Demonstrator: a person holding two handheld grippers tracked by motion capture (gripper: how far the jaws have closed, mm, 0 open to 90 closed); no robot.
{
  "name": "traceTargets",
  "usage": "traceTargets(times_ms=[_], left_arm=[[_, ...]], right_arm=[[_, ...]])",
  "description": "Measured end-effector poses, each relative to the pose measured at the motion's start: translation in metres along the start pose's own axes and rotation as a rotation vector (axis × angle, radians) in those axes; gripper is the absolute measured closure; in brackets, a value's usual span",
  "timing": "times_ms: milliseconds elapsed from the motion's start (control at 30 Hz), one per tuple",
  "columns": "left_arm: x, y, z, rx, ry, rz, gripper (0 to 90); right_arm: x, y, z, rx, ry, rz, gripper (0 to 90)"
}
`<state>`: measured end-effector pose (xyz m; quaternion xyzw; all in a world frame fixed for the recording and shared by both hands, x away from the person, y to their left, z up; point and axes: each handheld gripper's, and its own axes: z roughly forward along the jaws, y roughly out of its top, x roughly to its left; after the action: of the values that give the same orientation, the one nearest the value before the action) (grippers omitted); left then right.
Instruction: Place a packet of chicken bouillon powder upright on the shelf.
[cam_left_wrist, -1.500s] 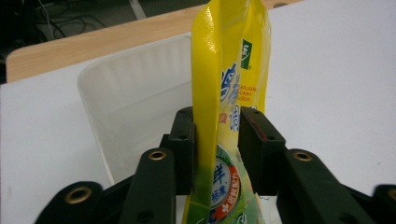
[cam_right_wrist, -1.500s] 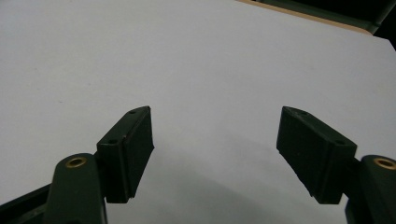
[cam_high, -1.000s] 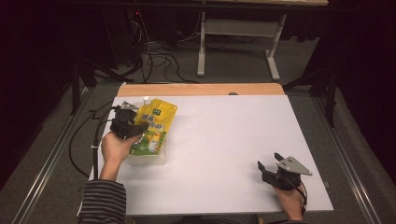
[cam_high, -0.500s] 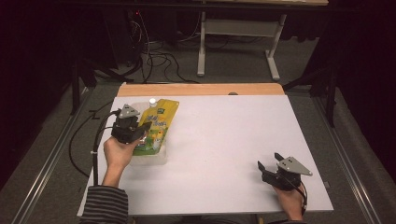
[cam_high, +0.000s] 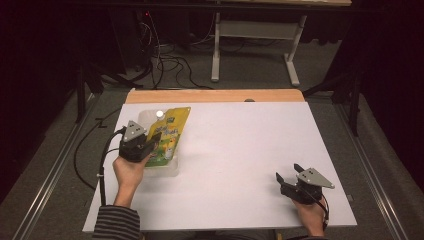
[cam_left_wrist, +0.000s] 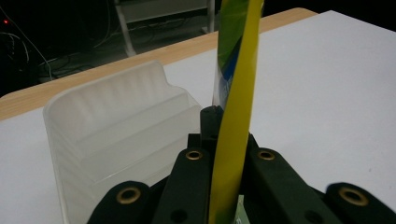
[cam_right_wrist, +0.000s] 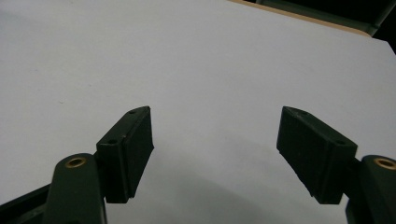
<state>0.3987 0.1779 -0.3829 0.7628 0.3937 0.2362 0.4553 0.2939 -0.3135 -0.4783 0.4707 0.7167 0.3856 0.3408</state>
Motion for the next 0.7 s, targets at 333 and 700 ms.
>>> traceTargets(times_ms=[333,700], left_arm=[[-0.0049,-0.0012,-0.0053,0.028,-0.011,0.001,88.8],[-0.0092,-0.0041,0.0002,-0.069,0.013,-0.007,89.8]], right_arm=[[0.0002,0.0,0.0001,0.001,0.002,-0.002,27.4],[0.0001,0.0,-0.0001,0.001,0.001,-0.001,27.4]])
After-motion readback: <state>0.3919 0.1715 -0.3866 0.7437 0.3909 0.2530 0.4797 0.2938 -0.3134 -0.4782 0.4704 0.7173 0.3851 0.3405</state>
